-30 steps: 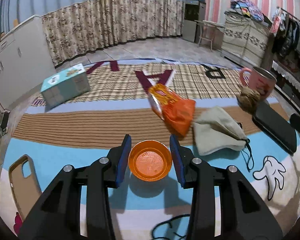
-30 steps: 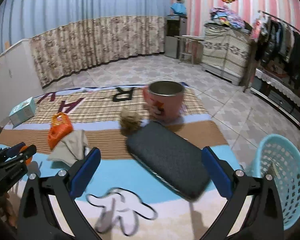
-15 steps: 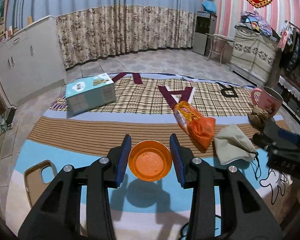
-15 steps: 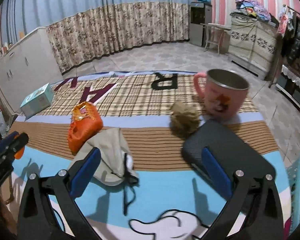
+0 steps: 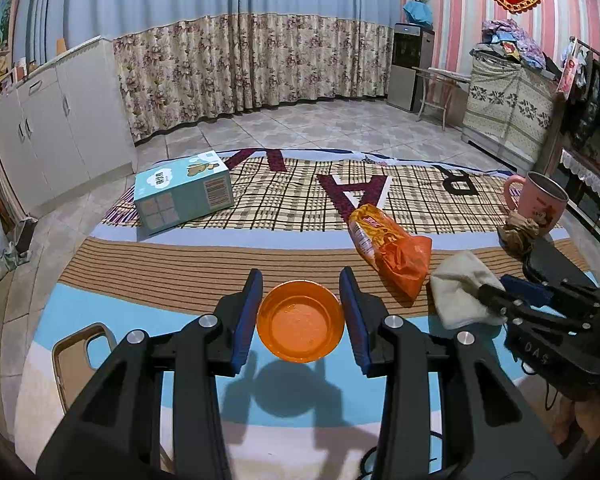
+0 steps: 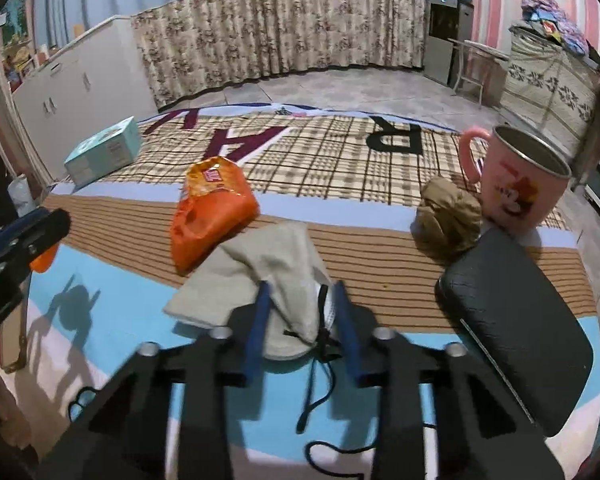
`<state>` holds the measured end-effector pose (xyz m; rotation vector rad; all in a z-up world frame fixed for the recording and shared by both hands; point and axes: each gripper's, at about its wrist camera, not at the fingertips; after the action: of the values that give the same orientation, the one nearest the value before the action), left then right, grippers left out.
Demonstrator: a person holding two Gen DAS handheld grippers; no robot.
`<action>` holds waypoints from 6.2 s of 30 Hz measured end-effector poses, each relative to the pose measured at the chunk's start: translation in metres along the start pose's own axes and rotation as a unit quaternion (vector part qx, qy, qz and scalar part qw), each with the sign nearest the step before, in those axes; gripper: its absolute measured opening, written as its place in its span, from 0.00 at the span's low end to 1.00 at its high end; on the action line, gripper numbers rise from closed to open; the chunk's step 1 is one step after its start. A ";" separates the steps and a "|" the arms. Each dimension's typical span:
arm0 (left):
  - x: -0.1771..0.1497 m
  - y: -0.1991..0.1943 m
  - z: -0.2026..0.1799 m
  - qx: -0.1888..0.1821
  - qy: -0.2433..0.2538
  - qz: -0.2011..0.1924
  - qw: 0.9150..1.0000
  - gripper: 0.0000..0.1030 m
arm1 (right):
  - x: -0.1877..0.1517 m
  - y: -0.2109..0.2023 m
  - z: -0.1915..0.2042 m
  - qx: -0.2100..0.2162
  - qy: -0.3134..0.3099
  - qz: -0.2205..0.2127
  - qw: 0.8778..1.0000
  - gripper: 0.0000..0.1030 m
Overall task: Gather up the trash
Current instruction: 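Hold the orange dish with the left tool while the right tool grasps the beige cloth, then carry the orange dish and beige cloth over the blue basket, then open the left tool to drop the orange dish into the basket, then open the right tool to drop the beige cloth into the basket, then turn both tools back from the basket toward the mat, then lower the left tool onto the orange chip bag and grasp it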
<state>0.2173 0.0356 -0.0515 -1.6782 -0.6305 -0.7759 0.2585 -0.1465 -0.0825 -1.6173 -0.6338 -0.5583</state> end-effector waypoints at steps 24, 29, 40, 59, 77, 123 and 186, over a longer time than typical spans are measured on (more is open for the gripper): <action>-0.005 -0.014 -0.053 -0.017 0.066 -0.004 0.998 0.38 | -0.003 -0.119 -0.084 -0.100 0.051 -0.117 0.987 0.18; -0.005 -0.019 -0.069 -0.030 0.075 -0.006 0.997 0.38 | -0.008 -0.136 -0.108 -0.127 0.058 -0.131 0.982 0.18; 0.020 -0.035 -0.177 -0.104 0.114 -0.045 0.987 0.38 | -0.048 -0.167 -0.219 -0.222 0.137 -0.128 0.957 0.18; -0.012 0.009 -0.387 -0.250 0.192 -0.012 0.949 0.38 | -0.119 -0.162 -0.371 -0.299 0.252 -0.064 0.918 0.17; -0.033 0.033 -0.436 -0.270 0.209 0.023 0.940 0.38 | -0.133 -0.146 -0.386 -0.301 0.281 -0.042 0.910 0.17; -0.013 0.024 -0.409 -0.229 0.204 0.007 0.952 0.93 | -0.142 -0.100 -0.374 -0.287 0.299 0.002 0.910 0.84; 0.030 0.090 -0.057 -0.014 0.029 0.061 0.998 0.90 | -0.010 -0.044 -0.129 -0.142 0.111 -0.048 0.982 0.86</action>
<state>0.2945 -0.0403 -0.0756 -1.6973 -0.4740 -0.7466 0.2211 -0.2707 -0.0405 -1.7628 -0.4822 -0.9212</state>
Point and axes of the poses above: each gripper's, at about its wrist camera, not at the fingertips, and y roughly the way its jaws point, z to its left, x to its top, and after that the axes turned 15 degrees about -x, right-handed
